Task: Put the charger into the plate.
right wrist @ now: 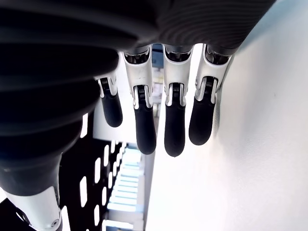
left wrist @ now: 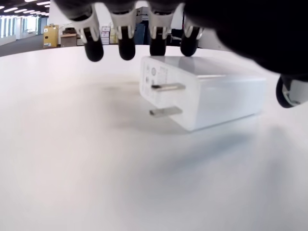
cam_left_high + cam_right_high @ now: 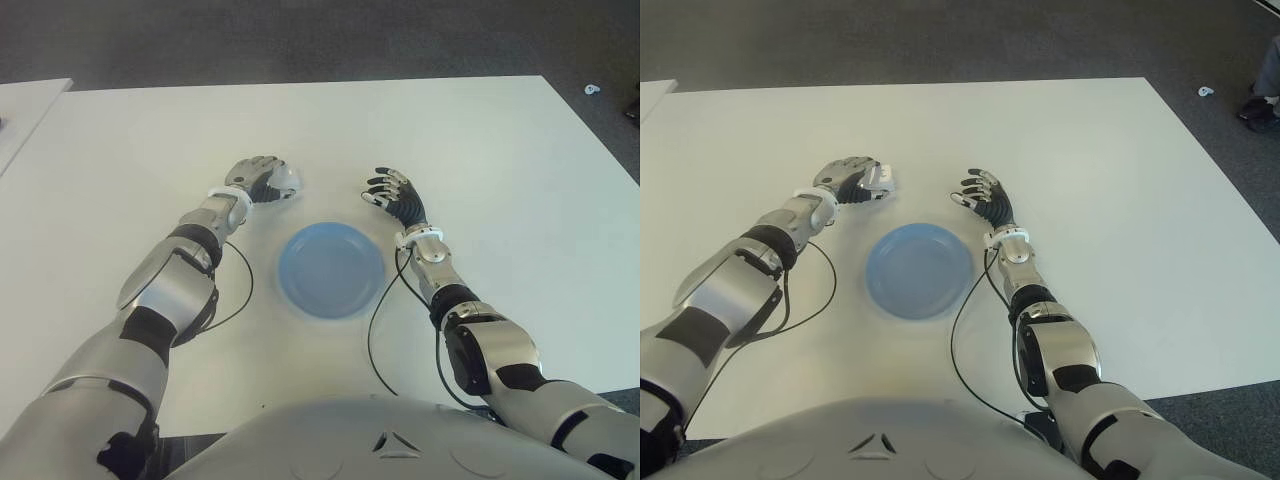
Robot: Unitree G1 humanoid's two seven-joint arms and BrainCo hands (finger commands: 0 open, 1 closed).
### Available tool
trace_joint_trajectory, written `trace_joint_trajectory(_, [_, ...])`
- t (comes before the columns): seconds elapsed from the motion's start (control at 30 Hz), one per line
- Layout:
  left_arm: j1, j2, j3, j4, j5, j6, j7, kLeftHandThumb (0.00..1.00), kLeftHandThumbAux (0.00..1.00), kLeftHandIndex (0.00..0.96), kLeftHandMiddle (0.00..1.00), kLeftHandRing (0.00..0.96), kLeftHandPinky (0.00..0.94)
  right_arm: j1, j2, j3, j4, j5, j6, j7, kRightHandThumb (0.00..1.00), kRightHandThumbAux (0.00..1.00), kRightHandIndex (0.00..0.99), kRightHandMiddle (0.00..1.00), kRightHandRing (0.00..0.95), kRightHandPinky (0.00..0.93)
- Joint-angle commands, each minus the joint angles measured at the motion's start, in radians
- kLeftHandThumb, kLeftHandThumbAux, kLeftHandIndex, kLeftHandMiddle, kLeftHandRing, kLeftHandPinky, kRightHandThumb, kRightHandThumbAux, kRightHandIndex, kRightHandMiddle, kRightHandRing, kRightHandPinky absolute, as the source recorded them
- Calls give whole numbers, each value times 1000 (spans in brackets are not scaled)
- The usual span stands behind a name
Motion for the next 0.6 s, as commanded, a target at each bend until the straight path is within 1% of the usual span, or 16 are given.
trace_joint_trajectory(0.03, [36, -14, 10, 20, -10, 24, -62, 151, 293, 0, 0, 0, 0, 100, 8, 2, 65, -2, 68, 25, 409, 724, 203, 365, 362, 359])
trace_joint_trajectory(0.33, [52, -32, 68, 21, -68, 44, -95, 158, 318, 0, 0, 0, 0, 105, 3, 2, 60, -3, 61, 31, 337, 734, 192, 360, 360, 354])
trace_joint_trajectory(0.43, [67, -39, 88, 23, -90, 51, -106, 166, 318, 0, 0, 0, 0, 106, 2, 1, 59, -1, 60, 35, 318, 733, 188, 358, 359, 353])
trace_joint_trajectory(0.6, [79, -43, 124, 24, -125, 56, -138, 175, 313, 0, 0, 0, 0, 110, 2, -2, 56, 3, 58, 41, 307, 736, 188, 357, 358, 353])
